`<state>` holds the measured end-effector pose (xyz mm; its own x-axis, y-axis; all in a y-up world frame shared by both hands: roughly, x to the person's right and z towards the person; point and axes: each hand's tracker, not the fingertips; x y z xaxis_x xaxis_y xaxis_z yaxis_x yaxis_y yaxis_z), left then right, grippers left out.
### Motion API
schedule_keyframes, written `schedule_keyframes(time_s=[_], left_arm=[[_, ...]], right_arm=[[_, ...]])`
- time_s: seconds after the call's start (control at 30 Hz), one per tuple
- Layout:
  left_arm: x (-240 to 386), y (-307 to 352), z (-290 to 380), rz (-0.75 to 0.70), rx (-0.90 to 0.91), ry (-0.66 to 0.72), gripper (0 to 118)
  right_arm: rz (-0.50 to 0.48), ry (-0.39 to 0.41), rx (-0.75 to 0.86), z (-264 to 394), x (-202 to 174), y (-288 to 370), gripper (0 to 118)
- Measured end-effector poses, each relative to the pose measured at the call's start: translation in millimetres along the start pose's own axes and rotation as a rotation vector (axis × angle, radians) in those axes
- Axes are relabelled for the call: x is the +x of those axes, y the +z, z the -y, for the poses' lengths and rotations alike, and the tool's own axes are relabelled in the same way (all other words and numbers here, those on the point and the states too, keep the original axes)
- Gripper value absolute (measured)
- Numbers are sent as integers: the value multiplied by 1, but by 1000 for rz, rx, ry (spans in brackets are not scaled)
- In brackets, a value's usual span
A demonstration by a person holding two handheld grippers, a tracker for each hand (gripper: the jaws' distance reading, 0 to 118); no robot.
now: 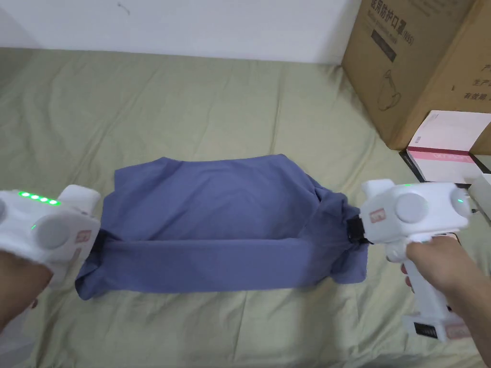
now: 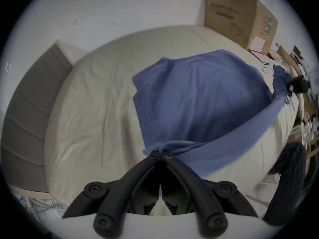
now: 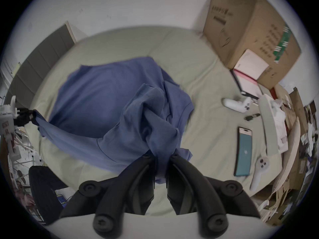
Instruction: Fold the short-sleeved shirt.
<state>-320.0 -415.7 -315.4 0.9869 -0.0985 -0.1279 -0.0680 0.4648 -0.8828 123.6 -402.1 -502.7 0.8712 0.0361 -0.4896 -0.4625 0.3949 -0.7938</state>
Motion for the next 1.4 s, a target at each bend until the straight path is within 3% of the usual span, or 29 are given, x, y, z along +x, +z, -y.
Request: schedule_keyframes(time_s=[0.13, 0.2, 0.23, 0.27, 0.3, 0.33, 0.37, 0.43, 0.6, 0.67, 0.7, 0.77, 0.8, 0.83, 0.87, 1.0, 1.1, 1.17, 1.2, 1.23, 1.27, 1.3, 1.4], left_arm=[[-6, -58, -24, -36, -118, 81, 0], [-4, -64, -23, -22, -122, 111, 0], [-3, -65, -22, -11, -109, 125, 1], [-1, -61, -19, -16, -94, 122, 15], [0, -56, -15, -11, -70, 120, 54], [1, -45, -10, 22, -22, 120, 105], [3, -31, -2, 50, 8, 123, 111], [11, 14, 17, -9, 184, 139, 99], [45, 105, 105, -21, 586, 126, 101], [69, 126, 143, -48, 644, 148, 98], [78, 131, 158, -50, 666, 152, 89], [89, 133, 184, -26, 665, 116, 41], [97, 132, 192, -52, 636, 88, 17], [104, 129, 197, -90, 578, 67, 6], [107, 124, 200, -102, 541, 53, 6], [103, 110, 209, -19, 469, 63, 7], [84, 90, 206, -65, 393, 100, 7], [66, 76, 196, -54, 364, 170, 8], [54, 68, 191, -60, 367, 205, 23], [45, 58, 181, -67, 345, 223, 69], [38, 49, 173, -72, 332, 228, 102], [27, 35, 165, -66, 296, 234, 114], [9, 3, 143, -65, 286, 268, 107]], right_arm=[[-66, -154, -68, -20, 14, -52, 11], [-80, -170, -79, -21, 20, -60, 13], [-90, -176, -71, -21, 25, -61, 31], [-94, -182, -55, -19, 27, -59, 67], [-94, -179, -29, -17, 27, -55, 102], [-102, -171, -12, -13, 28, -47, 118], [-114, -161, 37, -5, 26, -32, 118], [-85, -161, 198, 15, 19, 6, 118], [-113, -137, 655, 122, -31, 91, 117], [-124, -114, 785, 171, -50, 98, 109], [-152, -107, 849, 190, -60, 101, 98], [-154, -120, 870, 219, -81, 101, 35], [-146, -116, 841, 226, -89, 99, 15], [-126, -110, 823, 234, -97, 97, 14], [-97, -110, 818, 239, -101, 95, 14], [-147, -127, 762, 244, -103, 91, 14], [-149, -127, 749, 243, -101, 91, 14], [-155, -134, 739, 243, -95, 92, 14], [-152, -137, 735, 243, -94, 92, 14], [-149, -138, 727, 243, -92, 91, 14], [-150, -138, 715, 243, -90, 90, 14], [-151, -139, 702, 244, -89, 91, 14], [-137, -144, 672, 243, -84, 85, 14]])
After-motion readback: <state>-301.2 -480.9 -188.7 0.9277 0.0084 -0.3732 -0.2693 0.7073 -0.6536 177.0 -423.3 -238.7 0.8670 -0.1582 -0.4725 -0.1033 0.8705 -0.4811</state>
